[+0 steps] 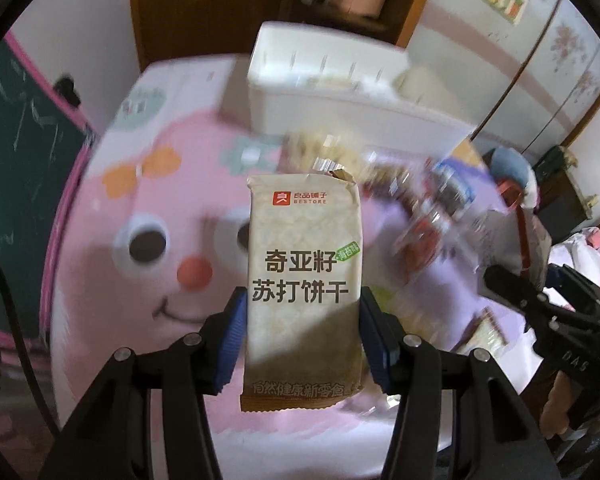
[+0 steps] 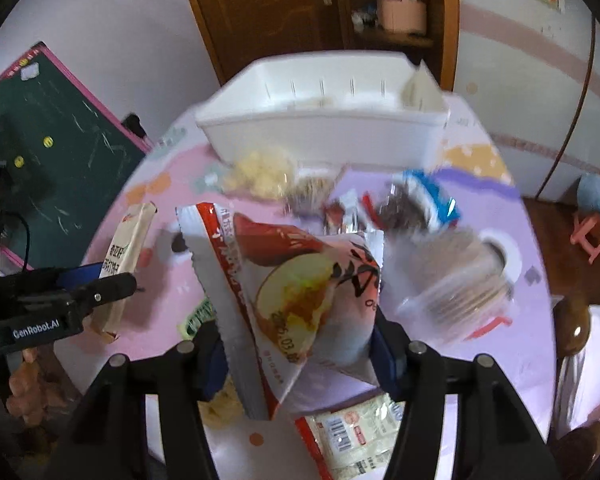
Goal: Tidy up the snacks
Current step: 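Lift both packs into the white basket and open both tools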
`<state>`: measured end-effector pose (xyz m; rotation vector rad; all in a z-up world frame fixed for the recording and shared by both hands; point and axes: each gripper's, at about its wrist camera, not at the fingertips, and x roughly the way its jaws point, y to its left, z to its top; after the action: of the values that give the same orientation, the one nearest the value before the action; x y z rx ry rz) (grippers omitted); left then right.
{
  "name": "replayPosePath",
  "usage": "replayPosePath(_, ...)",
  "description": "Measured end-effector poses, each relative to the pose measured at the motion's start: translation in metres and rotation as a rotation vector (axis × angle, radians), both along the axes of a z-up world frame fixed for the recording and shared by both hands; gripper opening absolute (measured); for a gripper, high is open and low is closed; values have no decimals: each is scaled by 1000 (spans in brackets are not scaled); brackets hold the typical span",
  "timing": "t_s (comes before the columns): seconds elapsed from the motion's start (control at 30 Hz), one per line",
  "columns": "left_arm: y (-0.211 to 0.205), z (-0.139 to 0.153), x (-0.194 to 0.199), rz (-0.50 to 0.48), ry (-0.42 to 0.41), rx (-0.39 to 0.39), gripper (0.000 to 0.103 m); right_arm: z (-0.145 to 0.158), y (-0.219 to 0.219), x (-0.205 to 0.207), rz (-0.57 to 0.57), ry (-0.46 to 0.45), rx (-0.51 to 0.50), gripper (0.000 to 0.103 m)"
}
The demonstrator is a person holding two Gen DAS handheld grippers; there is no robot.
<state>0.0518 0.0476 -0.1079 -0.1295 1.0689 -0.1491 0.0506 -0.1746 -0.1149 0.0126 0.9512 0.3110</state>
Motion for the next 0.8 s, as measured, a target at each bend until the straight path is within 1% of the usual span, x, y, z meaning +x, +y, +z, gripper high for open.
replayPosePath(0.1, -7, 31, 8, -24, -66, 4, 52, 25, -2, 3, 4, -54, 21, 58)
replayPosePath(0.17, -11, 55, 16, -45, -119, 11, 52, 44, 0, 8, 10, -98, 18, 59)
replayPosePath(0.27, -17, 83, 28, -68, -176, 15, 52, 73, 1, 22, 15, -162, 13, 59)
replayPosePath(0.4, -29, 125, 57, -91, -246, 26, 52, 108, 0, 49, -25, -219, 20, 59)
replayPosePath(0.47, -37, 140, 68, -97, -284, 45, 52, 125, -3, 64, -54, -258, 16, 60)
replayPosePath(0.53, -44, 157, 85, -91, -329, 91, 52, 135, -5, 80, -85, -278, 6, 60)
replayPosePath(0.6, -48, 168, 104, -83, -348, 120, 52, 141, -7, 94, -112, -275, 12, 60)
replayPosePath(0.7, -53, 181, 131, -68, -364, 146, 52, 146, -14, 124, -152, -256, 31, 61)
replayPosePath(0.8, -54, 185, 164, -43, -365, 167, 52, 148, -17, 151, -189, -254, 15, 61)
